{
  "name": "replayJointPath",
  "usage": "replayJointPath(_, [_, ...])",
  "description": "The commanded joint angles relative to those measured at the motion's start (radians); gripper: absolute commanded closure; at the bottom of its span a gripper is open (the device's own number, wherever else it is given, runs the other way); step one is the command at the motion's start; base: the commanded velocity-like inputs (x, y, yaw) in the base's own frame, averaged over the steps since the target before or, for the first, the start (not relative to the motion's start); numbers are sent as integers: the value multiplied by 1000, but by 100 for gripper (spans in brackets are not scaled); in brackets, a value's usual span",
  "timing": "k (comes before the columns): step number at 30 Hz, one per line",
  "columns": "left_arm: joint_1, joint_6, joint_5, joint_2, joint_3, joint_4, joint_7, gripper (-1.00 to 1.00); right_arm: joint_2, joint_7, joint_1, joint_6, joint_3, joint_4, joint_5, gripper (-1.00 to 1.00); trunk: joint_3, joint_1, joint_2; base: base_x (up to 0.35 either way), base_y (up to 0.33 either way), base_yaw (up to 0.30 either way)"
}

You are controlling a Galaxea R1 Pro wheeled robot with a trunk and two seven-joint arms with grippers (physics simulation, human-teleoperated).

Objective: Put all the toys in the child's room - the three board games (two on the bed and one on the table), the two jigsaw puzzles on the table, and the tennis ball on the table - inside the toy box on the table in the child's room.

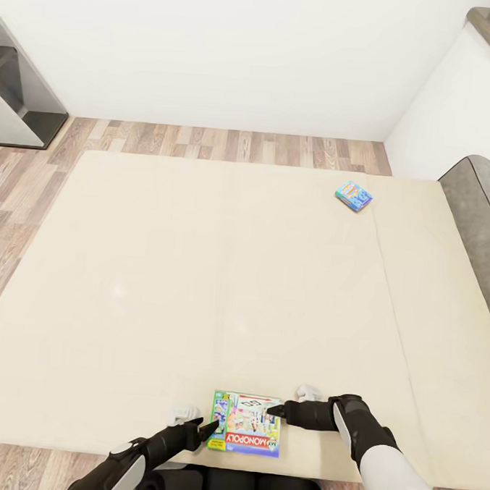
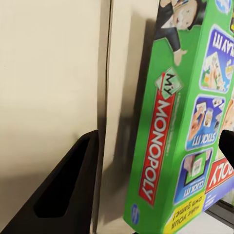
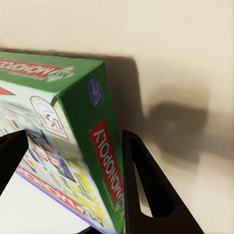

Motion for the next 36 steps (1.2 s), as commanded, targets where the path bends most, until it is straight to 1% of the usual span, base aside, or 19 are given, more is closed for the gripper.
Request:
replayJointPath(1, [0,-2,4,1,-5,1,0,-100,1,8,0,6,-8,-2,9,100,-1,0,-1,0,0,0])
replayJointPath(8, [-2,2,4,-5,-7,1,1,-100,1,65,1,-10,-4,-2,10,100,-1,0,-1,0,0,0])
replayJointPath(11, [-2,3,4,-6,-7,1,1,-100,1,76,1,-12,-3,-2,10,100,-1,0,-1,0,0,0])
replayJointPath(31, [-11,8,4,-19,-9,0,3,-100,3,98,2,-15,-1,-2,11,100,-1,0,-1,0,0,0])
replayJointPath(36, [-14,9,4,-26,-9,-1,4,-100,4,101,4,-15,-1,-3,11,100,-1,0,-1,0,0,0])
